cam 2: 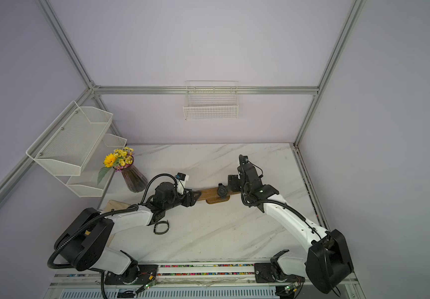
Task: Place watch on stand
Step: Place the watch on the stand, then pick up the watch at the center of the board.
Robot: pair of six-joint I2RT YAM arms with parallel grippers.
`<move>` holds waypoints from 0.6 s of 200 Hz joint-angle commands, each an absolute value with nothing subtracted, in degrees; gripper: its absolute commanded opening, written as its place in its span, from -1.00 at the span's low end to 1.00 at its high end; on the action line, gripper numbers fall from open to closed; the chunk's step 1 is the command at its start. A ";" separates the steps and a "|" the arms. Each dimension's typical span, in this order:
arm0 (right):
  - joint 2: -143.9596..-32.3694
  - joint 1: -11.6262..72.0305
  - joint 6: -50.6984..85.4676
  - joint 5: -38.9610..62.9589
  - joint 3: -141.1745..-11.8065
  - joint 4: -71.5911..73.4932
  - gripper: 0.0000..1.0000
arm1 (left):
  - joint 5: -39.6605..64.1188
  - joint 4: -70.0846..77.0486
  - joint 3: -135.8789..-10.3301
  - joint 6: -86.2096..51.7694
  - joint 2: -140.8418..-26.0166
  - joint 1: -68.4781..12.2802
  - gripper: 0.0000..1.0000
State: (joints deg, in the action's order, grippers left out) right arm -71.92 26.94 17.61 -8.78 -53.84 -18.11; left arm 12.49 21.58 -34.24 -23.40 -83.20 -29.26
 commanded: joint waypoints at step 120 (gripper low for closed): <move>-53.64 27.25 23.99 -4.62 -39.86 -11.83 0.81 | -21.91 -36.12 -33.92 -38.08 -48.16 -24.96 1.00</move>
